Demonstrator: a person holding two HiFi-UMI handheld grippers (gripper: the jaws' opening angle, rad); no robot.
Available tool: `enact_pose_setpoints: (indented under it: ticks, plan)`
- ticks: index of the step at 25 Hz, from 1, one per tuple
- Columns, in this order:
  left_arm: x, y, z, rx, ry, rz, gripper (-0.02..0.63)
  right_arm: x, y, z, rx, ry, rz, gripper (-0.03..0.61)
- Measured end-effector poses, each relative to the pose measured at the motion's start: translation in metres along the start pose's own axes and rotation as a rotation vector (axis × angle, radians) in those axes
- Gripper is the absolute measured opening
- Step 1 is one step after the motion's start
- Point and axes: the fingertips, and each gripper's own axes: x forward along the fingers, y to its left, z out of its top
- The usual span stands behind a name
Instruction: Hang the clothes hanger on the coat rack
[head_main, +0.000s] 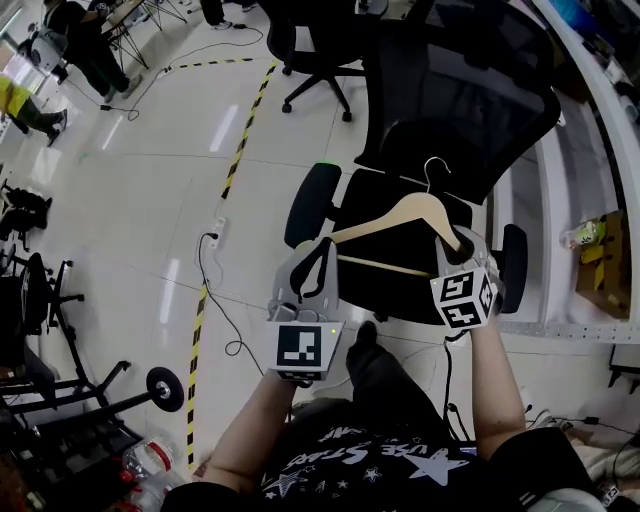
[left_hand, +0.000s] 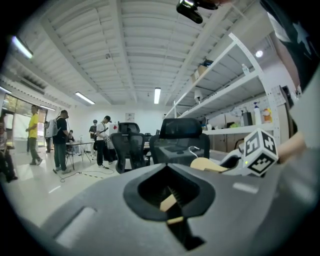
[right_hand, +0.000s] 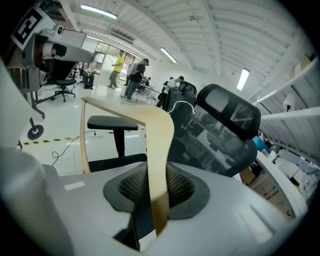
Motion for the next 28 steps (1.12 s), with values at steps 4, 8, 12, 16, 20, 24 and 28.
enact_pose_setpoints:
  ticks: [4,8,12,16,20,24,28]
  plan:
    - [-0.042,0.022,0.007,-0.005,-0.027,0.064,0.005,-0.024,0.016,0.04,-0.058,-0.09,-0.005,0.106]
    - [-0.093,0.051,0.009,0.0,-0.04,0.155,0.005,-0.042,0.055,0.086,-0.114,-0.175,0.033,0.105]
    - [-0.154,0.08,0.013,0.019,-0.044,0.268,0.005,-0.06,0.107,0.131,-0.178,-0.261,0.104,0.106]
    - [-0.222,0.112,0.009,0.02,-0.068,0.411,0.005,-0.083,0.165,0.179,-0.245,-0.361,0.184,0.106]
    - [-0.289,0.137,0.008,0.017,-0.074,0.535,0.005,-0.112,0.226,0.228,-0.314,-0.465,0.26,0.106]
    - [-0.358,0.154,0.004,0.024,-0.077,0.646,0.005,-0.15,0.291,0.265,-0.418,-0.572,0.334,0.105]
    - [-0.428,0.168,0.003,0.035,-0.096,0.773,0.005,-0.186,0.362,0.297,-0.489,-0.678,0.42,0.106]
